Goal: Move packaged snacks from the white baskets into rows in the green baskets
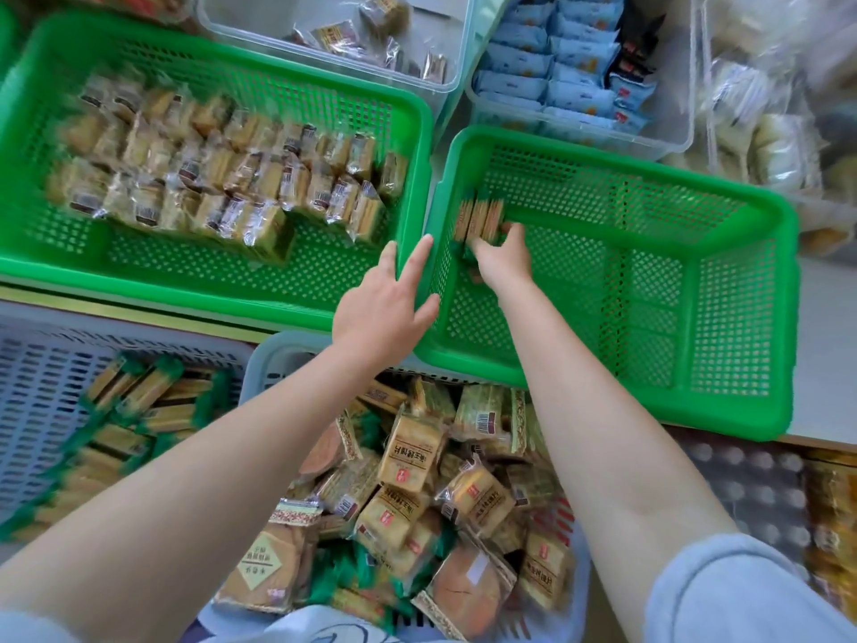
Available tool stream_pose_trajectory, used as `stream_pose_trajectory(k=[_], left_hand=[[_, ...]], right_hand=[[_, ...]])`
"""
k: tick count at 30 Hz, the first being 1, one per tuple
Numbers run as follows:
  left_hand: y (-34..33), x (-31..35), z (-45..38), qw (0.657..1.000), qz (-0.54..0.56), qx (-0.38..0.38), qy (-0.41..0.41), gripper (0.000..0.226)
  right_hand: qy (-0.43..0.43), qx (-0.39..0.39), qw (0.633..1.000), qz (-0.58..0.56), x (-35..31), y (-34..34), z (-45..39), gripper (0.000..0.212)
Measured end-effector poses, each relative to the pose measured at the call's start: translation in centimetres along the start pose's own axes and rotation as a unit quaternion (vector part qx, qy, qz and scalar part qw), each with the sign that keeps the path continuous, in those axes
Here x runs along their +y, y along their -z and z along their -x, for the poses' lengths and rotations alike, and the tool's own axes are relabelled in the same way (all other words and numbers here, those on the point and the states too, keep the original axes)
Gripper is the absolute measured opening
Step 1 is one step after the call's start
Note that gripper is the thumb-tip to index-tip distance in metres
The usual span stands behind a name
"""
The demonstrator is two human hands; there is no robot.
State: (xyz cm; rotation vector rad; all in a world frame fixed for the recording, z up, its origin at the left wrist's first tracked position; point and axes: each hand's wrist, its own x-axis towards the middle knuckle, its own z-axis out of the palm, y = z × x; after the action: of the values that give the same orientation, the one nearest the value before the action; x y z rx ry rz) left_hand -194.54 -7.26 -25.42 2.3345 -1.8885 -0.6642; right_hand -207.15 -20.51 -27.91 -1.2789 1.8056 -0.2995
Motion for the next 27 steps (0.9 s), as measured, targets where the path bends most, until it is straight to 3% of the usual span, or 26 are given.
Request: stream_pose_trajectory(k=[5,7,10,11,13,15,16,19,21,24,27], left_hand=[[0.0,0.0,0.0,1.0,-0.002,-0.003,0.006,0.07],[0.1,-0.1,0.2,1.0,0.008,-0.019,0.003,0.07],[1.2,-0.4,0.6,0.995,0.061,-0.074,0.015,0.068],[1.8,-0.4,1.3,0.993,0.088,-0.078,0.013,0.066],[2.8,-0.1,3.6,0.992,0.125,-0.016,-0.02,0.054],[3.1,0.1,6.9,0.983,0.169,0.044,-0.061,0.039],[3.1,0.1,8.5,0.978,0.197,0.035,-0.063,0.033],[2.7,-0.4,12.0,0.968,0.239,-0.08,-0.01,0.026],[2.5,-0.9,13.3,0.964,0.235,-0.127,0.001,0.024],[2.6,-1.2,14.7,0.955,0.244,-0.17,0.006,0.025],[2.8,-1.2,15.6,0.948,0.26,-0.182,0.013,0.025]], right_hand=[[-0.011,-0.027,1.0,0.005,1.0,2.6,2.6,0.061],[0.0,-0.014,1.0,-0.027,1.1,4.0,5.2,0.047],[0.062,-0.001,0.991,-0.118,1.6,6.1,11.1,0.01],[0.078,0.002,0.987,-0.137,2.0,6.6,13.2,0.01],[0.082,-0.001,0.985,-0.152,3.8,7.4,16.7,0.017],[0.059,0.017,0.991,-0.119,6.6,7.6,19.4,0.02],[0.042,0.036,0.995,-0.085,8.1,7.6,20.3,0.019],[-0.037,0.064,0.996,0.04,12.1,6.6,20.9,0.019],[-0.062,0.034,0.991,0.113,12.9,5.4,20.8,0.04],[-0.037,0.006,0.974,0.221,12.2,3.7,20.4,0.064],[-0.019,-0.013,0.966,0.259,11.5,3.1,20.3,0.061]])
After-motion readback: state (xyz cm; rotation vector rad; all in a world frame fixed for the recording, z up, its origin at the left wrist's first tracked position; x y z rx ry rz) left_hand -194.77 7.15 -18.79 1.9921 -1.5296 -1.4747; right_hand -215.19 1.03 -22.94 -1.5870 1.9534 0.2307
